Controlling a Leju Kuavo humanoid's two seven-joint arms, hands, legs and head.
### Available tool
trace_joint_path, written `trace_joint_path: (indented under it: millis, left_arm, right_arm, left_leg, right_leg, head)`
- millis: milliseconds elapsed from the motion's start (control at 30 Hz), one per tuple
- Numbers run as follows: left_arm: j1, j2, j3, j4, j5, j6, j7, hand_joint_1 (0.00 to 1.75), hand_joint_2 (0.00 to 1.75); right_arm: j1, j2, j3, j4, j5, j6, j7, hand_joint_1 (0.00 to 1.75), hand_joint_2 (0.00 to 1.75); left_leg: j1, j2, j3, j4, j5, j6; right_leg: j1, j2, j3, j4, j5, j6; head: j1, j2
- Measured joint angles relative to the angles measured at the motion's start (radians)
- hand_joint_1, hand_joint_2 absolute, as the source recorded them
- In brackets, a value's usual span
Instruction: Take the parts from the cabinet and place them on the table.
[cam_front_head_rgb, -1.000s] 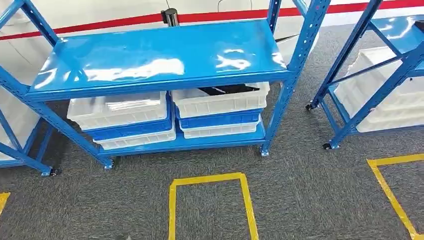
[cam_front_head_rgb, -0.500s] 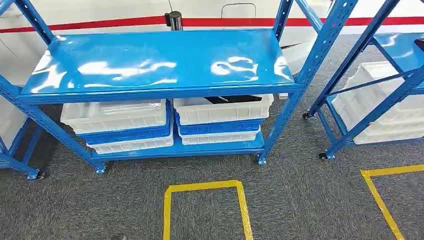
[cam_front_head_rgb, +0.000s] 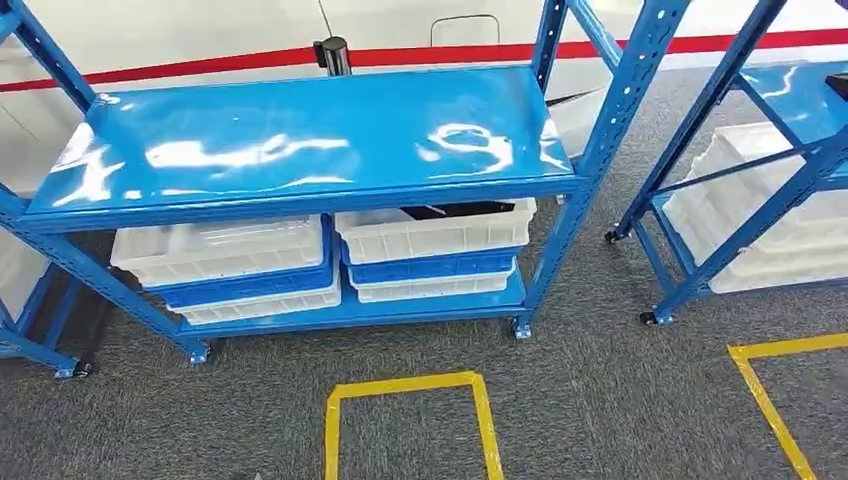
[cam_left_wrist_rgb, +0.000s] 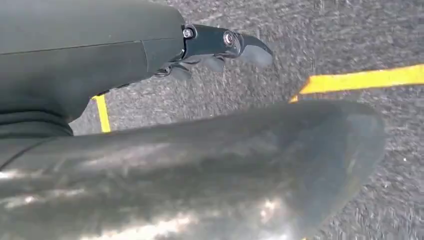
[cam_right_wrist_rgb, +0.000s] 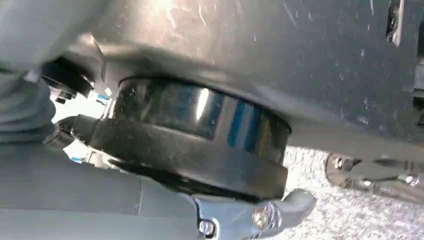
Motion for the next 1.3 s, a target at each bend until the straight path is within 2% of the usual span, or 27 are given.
trace_joint_path:
  millis: [33,67,100,167,200,233,367,433,500,533,567,600,667,700,733,767,833,900,933,1000,1033,1067,1100,1133,1200,1233,1300]
  left_arm:
    - [0.001,0.000,0.000,0.000,0.000,0.000,0.000,0.00,0.00]
    - [0.001,0.000,0.000,0.000,0.000,0.000,0.001,0.00,0.00]
    - [0.001,0.000,0.000,0.000,0.000,0.001,0.001,0.00,0.00]
    - [0.001,0.001,0.000,0.000,0.000,0.001,0.001,0.00,0.00]
    - [0.001,0.001,0.000,0.000,0.000,0.001,0.001,0.00,0.00]
    - [0.001,0.000,0.001,0.000,0.000,0.001,0.003,0.00,0.00]
    - [0.000,0.000,0.001,0.000,-0.001,0.001,0.004,0.00,0.00]
    - [-0.001,0.000,0.001,0.000,-0.001,0.001,0.003,0.00,0.00]
    - [-0.002,0.000,0.001,0.000,-0.001,0.001,0.003,0.00,0.00]
    - [-0.002,0.000,0.001,0.000,-0.001,0.001,0.003,0.00,0.00]
    - [-0.002,0.000,0.001,0.000,-0.001,0.001,0.003,0.00,0.00]
    - [-0.002,0.000,0.002,0.000,-0.001,0.001,0.003,0.00,0.00]
    - [-0.002,-0.001,0.002,0.000,-0.001,0.001,0.003,0.00,0.00]
    - [-0.001,-0.001,0.002,0.000,-0.002,0.001,0.003,0.00,0.00]
    - [-0.002,-0.002,0.002,0.000,-0.002,0.000,0.003,0.00,0.00]
    - [-0.002,-0.002,0.002,0.000,-0.002,0.000,0.003,0.00,0.00]
    - [-0.001,-0.002,0.002,0.000,-0.002,0.000,0.003,0.00,0.00]
    - [-0.002,0.000,0.002,-0.001,-0.002,0.000,0.003,0.00,0.00]
    - [-0.002,0.000,0.002,-0.001,-0.003,0.000,0.003,0.00,0.00]
    - [-0.002,0.000,0.002,-0.001,-0.003,0.000,0.003,0.00,0.00]
    - [-0.001,0.000,0.002,-0.001,-0.003,0.000,0.003,0.00,0.00]
    - [0.000,0.000,0.002,-0.001,-0.003,0.000,0.003,0.00,0.00]
    - [0.001,0.000,0.002,-0.001,-0.003,0.000,0.004,0.00,0.00]
    - [0.001,0.000,0.002,-0.001,-0.003,0.000,0.004,0.00,0.00]
    - [0.001,0.001,0.003,-0.001,-0.003,0.000,0.004,0.00,0.00]
    - [0.000,0.001,0.003,0.000,-0.003,0.000,0.004,0.00,0.00]
    - [-0.002,0.000,0.004,0.000,-0.003,0.000,0.004,0.00,0.00]
  right_arm:
    - [0.001,0.000,0.000,0.000,0.000,0.000,0.000,0.00,0.00]
    - [0.002,0.000,0.000,0.000,-0.001,0.000,0.000,0.00,0.00]
    - [0.002,0.000,0.000,0.000,-0.001,0.000,0.000,0.00,0.00]
    - [0.002,0.002,0.000,0.000,-0.001,0.000,0.000,0.00,0.00]
    - [0.004,0.002,0.000,0.000,-0.001,0.000,0.000,0.00,0.00]
    - [0.002,0.002,0.000,0.000,-0.001,0.000,0.000,0.00,0.00]
    - [0.002,0.000,0.000,0.000,-0.002,-0.001,0.000,0.00,0.00]
    - [0.002,0.000,0.000,0.000,-0.002,-0.001,0.000,0.00,0.00]
    - [-0.002,-0.003,0.000,0.000,-0.002,-0.001,-0.001,0.00,0.00]
    - [-0.005,-0.004,0.000,0.000,-0.002,-0.001,-0.003,0.00,0.00]
    - [-0.007,-0.005,0.000,0.000,-0.002,-0.001,-0.003,0.00,0.00]
    - [-0.008,-0.005,0.000,0.000,-0.002,-0.001,-0.003,0.00,0.00]
    - [-0.007,-0.005,0.000,0.000,-0.002,-0.001,-0.002,0.00,0.00]
    - [-0.007,-0.005,0.000,0.000,-0.002,-0.001,-0.002,0.00,0.00]
    - [-0.006,-0.005,0.000,0.000,-0.002,-0.001,-0.001,0.00,0.00]
    - [-0.005,-0.005,0.000,0.000,-0.002,-0.001,-0.001,0.00,0.00]
    - [-0.002,-0.004,0.000,0.000,-0.002,-0.001,-0.001,0.00,0.00]
    - [-0.001,0.000,0.000,0.000,-0.002,-0.001,-0.001,0.00,0.00]
    - [0.000,-0.001,0.000,0.000,-0.002,-0.001,-0.001,0.00,0.00]
    - [0.000,0.001,0.000,0.000,-0.002,-0.001,-0.001,0.00,0.00]
    - [0.000,0.001,0.000,0.000,-0.002,-0.001,-0.001,0.00,0.00]
    - [0.001,0.001,0.000,0.000,-0.002,-0.001,-0.001,0.00,0.00]
    - [0.002,0.001,0.000,0.000,-0.002,-0.001,-0.001,0.00,0.00]
    - [0.002,0.002,0.000,0.000,-0.002,-0.001,-0.001,0.00,0.00]
    - [0.003,0.003,0.000,0.000,-0.002,-0.001,-0.001,0.00,0.00]
    - [0.003,0.002,0.000,0.000,-0.002,-0.001,-0.001,0.00,0.00]
    - [0.003,0.002,0.000,0.000,-0.002,-0.001,-0.001,0.00,0.00]
  left_leg:
    - [0.002,0.000,-0.034,0.051,-0.007,-0.001]
    - [0.004,0.000,-0.047,0.053,0.015,-0.002]
    - [0.005,0.000,-0.037,0.014,0.055,-0.001]
    - [0.007,0.000,0.036,-0.165,0.170,0.003]
    - [0.008,-0.002,0.064,-0.222,0.186,0.003]
    - [0.002,-0.002,0.074,-0.241,0.171,0.002]
    - [0.004,-0.005,0.079,-0.252,0.169,0.022]
    - [0.005,-0.003,0.088,-0.257,0.167,0.034]
    - [0.002,-0.001,0.089,-0.257,0.162,0.041]
    - [0.000,-0.001,0.090,-0.257,0.159,0.044]
    - [-0.002,-0.001,0.093,-0.257,0.157,0.046]
    - [-0.003,-0.002,0.098,-0.257,0.154,0.046]
    - [-0.005,-0.007,0.111,-0.257,0.147,0.045]
    - [-0.005,-0.007,0.114,-0.258,0.144,0.043]
    - [-0.015,-0.009,0.115,-0.255,0.138,0.035]
    - [-0.013,-0.009,0.113,-0.257,0.135,0.030]
    - [-0.008,-0.006,0.114,-0.261,0.137,0.022]
    - [-0.007,-0.004,0.111,-0.249,0.125,0.011]
    - [-0.007,-0.004,0.095,-0.202,0.098,0.005]
    - [0.000,-0.003,0.013,-0.041,0.027,-0.007]
    - [0.003,-0.002,-0.028,0.029,0.007,-0.013]
    - [0.005,-0.001,-0.054,0.062,0.010,-0.016]
    - [0.008,0.000,-0.054,0.041,0.040,-0.019]
    - [0.011,0.000,-0.031,-0.019,0.088,-0.020]
    - [0.016,0.001,0.052,-0.202,0.193,-0.021]
    - [0.013,-0.001,0.072,-0.235,0.177,-0.018]
    - [0.007,-0.002,0.084,-0.254,0.162,0.002]
  right_leg:
    - [0.001,0.000,0.005,0.000,-0.003,-0.004]
    - [0.001,0.003,0.012,0.000,-0.009,-0.004]
    - [0.000,0.006,0.020,0.000,-0.013,-0.003]
    - [-0.002,0.012,0.045,0.000,-0.028,0.006]
    - [-0.001,0.011,0.040,-0.001,-0.036,0.012]
    - [0.012,0.013,0.039,0.003,-0.042,0.020]
    - [0.006,0.011,0.047,-0.005,-0.045,0.037]
    - [0.006,0.005,0.002,0.080,-0.079,0.038]
    - [0.005,0.005,-0.101,0.252,-0.135,0.034]
    - [0.005,0.005,-0.145,0.317,-0.148,0.036]
    - [0.005,0.004,-0.165,0.332,-0.137,0.041]
    - [0.006,0.004,-0.157,0.295,-0.105,0.049]
    - [0.006,0.003,-0.090,0.127,-0.017,0.061]
    - [0.010,-0.002,-0.050,0.032,0.021,0.055]
    - [0.015,-0.004,-0.046,0.014,0.019,0.040]
    - [0.016,-0.003,-0.039,0.012,0.021,0.030]
    - [0.022,-0.002,-0.042,0.012,0.022,0.017]
    - [0.006,0.000,-0.024,-0.007,0.028,0.006]
    - [0.004,-0.002,-0.015,-0.010,0.023,-0.002]
    - [0.004,-0.002,-0.006,-0.010,0.017,-0.010]
    - [0.004,-0.002,-0.003,-0.009,0.014,-0.013]
    - [0.004,-0.001,0.002,-0.009,0.010,-0.013]
    - [0.003,0.001,0.008,-0.009,0.006,-0.010]
    - [0.001,0.004,0.017,-0.009,0.000,-0.007]
    - [-0.001,0.007,0.036,-0.009,-0.017,0.004]
    - [0.005,0.006,0.033,-0.009,-0.025,0.012]
    - [0.010,0.006,0.033,-0.016,-0.031,0.024]
  head:
    - [-0.002,0.000]
    - [0.000,0.000]
    - [-0.002,0.000]
    - [-0.003,0.000]
    - [-0.005,0.000]
    - [-0.008,0.000]
    - [-0.007,0.000]
    - [0.004,0.000]
    - [0.006,0.000]
    - [0.006,0.000]
    - [0.005,0.000]
    - [0.006,0.000]
    - [0.008,0.000]
    - [0.009,0.000]
    - [0.005,0.000]
    - [0.008,0.000]
    - [0.007,0.000]
    - [0.007,0.000]
    - [-0.001,0.000]
    - [-0.005,0.000]
    - [-0.004,0.000]
    - [-0.005,0.000]
    - [-0.005,0.000]
    - [-0.005,0.000]
    - [-0.005,0.000]
    - [-0.006,0.000]
    - [-0.008,0.000]
